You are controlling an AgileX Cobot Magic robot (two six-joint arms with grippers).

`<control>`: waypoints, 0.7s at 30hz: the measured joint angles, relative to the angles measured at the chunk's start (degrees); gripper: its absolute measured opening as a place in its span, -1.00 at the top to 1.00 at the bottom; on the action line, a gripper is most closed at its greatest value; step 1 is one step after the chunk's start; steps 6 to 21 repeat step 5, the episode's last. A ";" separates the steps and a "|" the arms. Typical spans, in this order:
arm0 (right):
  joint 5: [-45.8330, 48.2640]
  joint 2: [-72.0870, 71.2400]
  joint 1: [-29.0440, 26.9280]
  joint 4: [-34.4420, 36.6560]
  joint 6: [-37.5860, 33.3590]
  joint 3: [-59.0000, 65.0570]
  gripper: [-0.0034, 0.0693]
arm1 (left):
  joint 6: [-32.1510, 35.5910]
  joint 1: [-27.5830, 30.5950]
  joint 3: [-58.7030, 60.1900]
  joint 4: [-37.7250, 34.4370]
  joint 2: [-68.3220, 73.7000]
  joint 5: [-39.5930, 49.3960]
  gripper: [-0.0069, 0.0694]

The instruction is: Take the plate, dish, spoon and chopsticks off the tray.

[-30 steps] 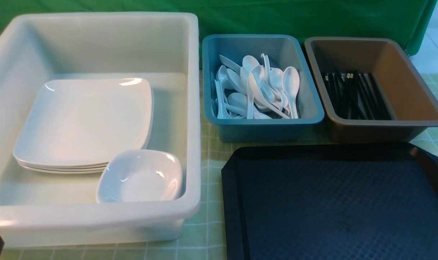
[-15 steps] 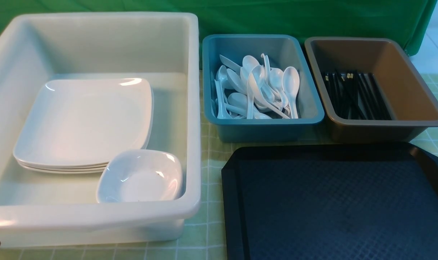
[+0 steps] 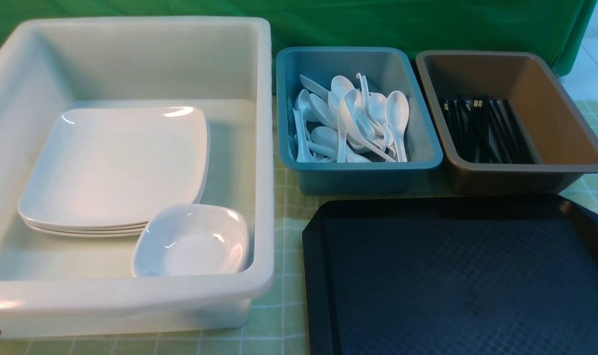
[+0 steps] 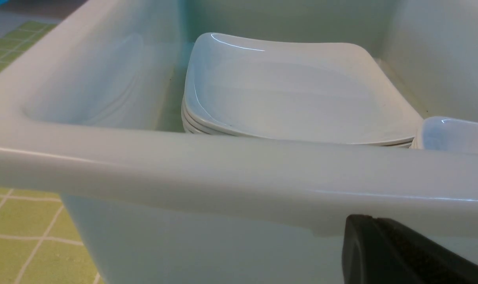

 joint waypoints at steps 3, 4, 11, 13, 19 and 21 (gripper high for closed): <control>0.00 0.00 0.00 0.00 0.00 0.00 0.24 | 0.00 0.00 0.00 0.00 0.00 0.00 0.85; 0.00 0.00 0.00 0.00 0.00 0.00 0.24 | 0.00 0.00 0.00 0.00 0.00 0.00 0.85; 0.00 0.00 0.00 0.00 0.00 0.00 0.24 | 0.00 0.00 0.00 0.00 0.00 0.00 0.85; 0.00 0.00 0.00 0.00 0.00 0.00 0.24 | 0.00 0.00 0.00 0.00 0.00 0.00 0.85; 0.00 0.00 0.00 0.00 0.00 0.00 0.24 | 0.00 0.00 0.00 0.00 0.00 0.00 0.85; 0.00 0.00 0.00 0.00 0.00 0.00 0.24 | 0.00 0.00 0.00 0.00 0.00 0.00 0.85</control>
